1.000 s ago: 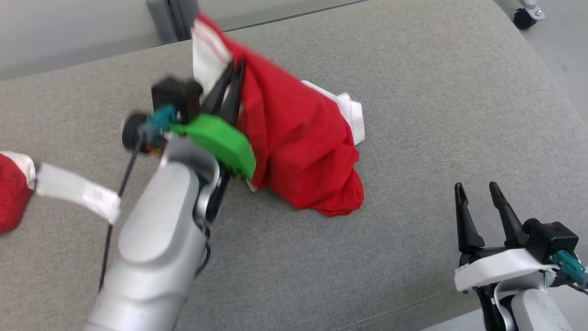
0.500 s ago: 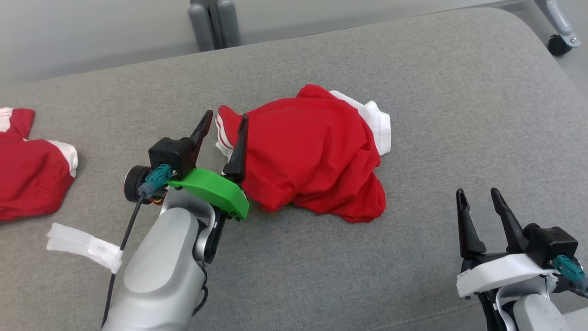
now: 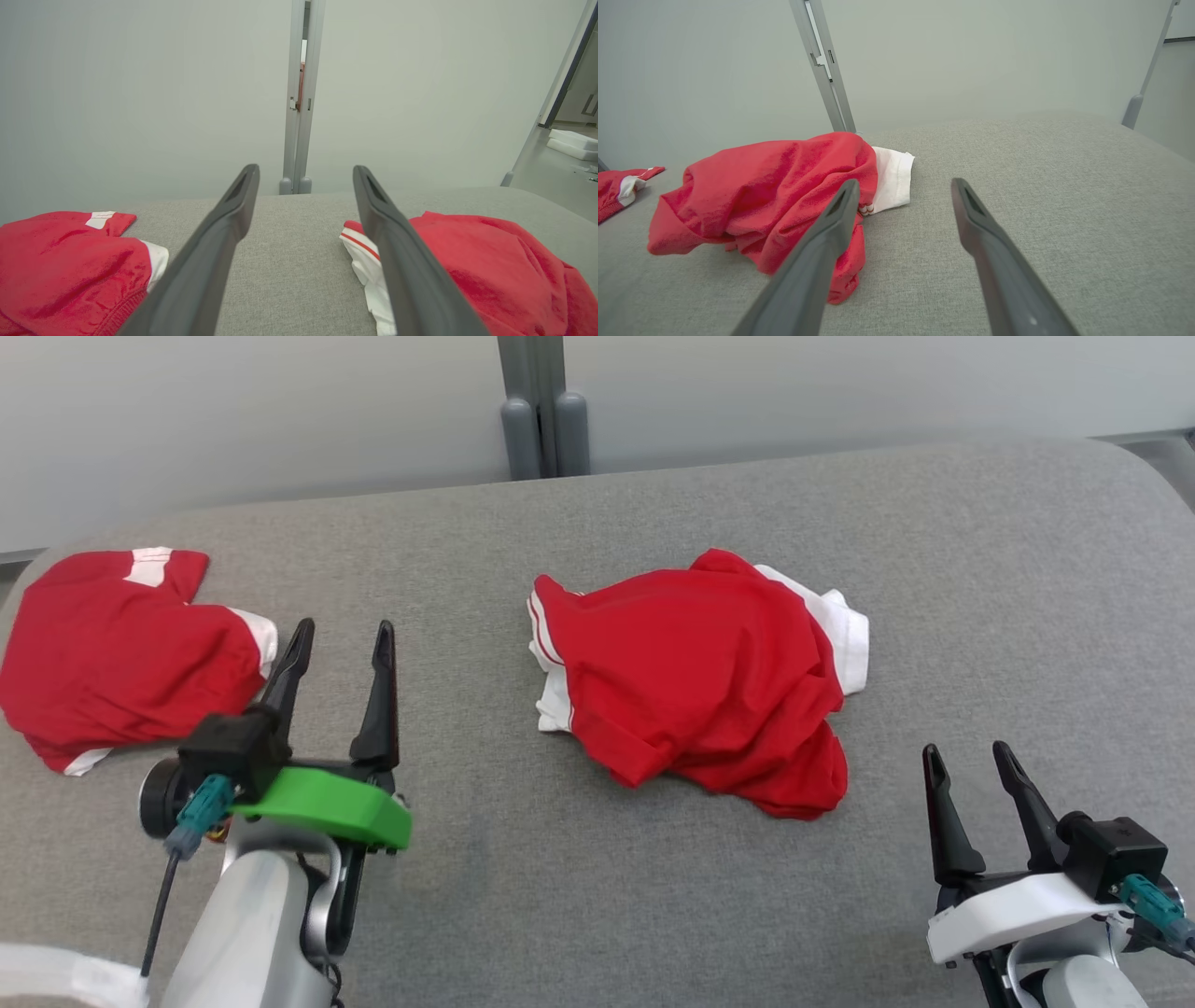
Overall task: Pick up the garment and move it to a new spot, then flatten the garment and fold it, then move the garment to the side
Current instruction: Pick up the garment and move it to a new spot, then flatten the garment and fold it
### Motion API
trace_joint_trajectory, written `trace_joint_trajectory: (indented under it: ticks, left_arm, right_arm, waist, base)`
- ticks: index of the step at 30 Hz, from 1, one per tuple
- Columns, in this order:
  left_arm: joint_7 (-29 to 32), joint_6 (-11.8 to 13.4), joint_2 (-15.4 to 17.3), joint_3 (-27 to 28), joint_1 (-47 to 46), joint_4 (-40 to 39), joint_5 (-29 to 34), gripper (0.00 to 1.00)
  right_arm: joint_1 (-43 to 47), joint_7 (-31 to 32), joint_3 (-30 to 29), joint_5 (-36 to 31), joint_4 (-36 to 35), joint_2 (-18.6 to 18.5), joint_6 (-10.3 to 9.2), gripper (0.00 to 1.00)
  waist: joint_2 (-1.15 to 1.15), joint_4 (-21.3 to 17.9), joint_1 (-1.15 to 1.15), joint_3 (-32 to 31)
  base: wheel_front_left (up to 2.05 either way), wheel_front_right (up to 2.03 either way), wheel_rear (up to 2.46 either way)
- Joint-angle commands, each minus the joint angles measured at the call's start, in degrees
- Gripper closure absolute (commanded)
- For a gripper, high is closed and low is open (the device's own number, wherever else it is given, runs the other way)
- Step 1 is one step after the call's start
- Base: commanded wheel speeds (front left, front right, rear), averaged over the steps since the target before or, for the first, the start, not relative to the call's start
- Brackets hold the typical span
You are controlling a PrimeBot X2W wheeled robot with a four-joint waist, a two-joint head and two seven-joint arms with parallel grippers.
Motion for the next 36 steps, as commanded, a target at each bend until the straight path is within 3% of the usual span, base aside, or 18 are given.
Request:
trace_joint_trajectory:
  ticks: [1,10,18,36]
  left_arm:
    - [0.0,0.0,0.8,1.1,2.4,-1.2,0.7,0.0]
    - [0.0,0.0,1.5,8.2,13.1,-7.8,4.1,0.0]
    - [0.0,-0.8,-0.2,11.6,19.9,-11.3,6.2,0.0]
    - [0.0,-2.5,-0.9,12.8,20.6,-7.7,7.9,0.0]
  right_arm:
    - [0.8,-0.2,0.1,-0.4,-0.1,-0.2,-0.04,0.0]
    - [2.1,-0.2,1.0,-0.6,-0.1,-0.4,-0.04,0.0]
    - [3.2,-0.2,1.6,-0.5,-0.4,-0.7,-0.04,0.0]
    - [4.3,0.2,1.9,-1.5,-1.4,-0.9,-0.04,0.0]
  waist:
    - [0.0,2.2,0.0,-2.0]
    - [0.0,3.7,0.0,-4.1]
    - [0.0,3.7,0.0,-5.0]
    - [0.0,4.1,0.0,-6.4]
  base:
    - [0.0,0.0,0.0]
    - [0.0,0.0,0.0]
    - [0.0,0.0,0.0]
    - [0.0,0.0,0.0]
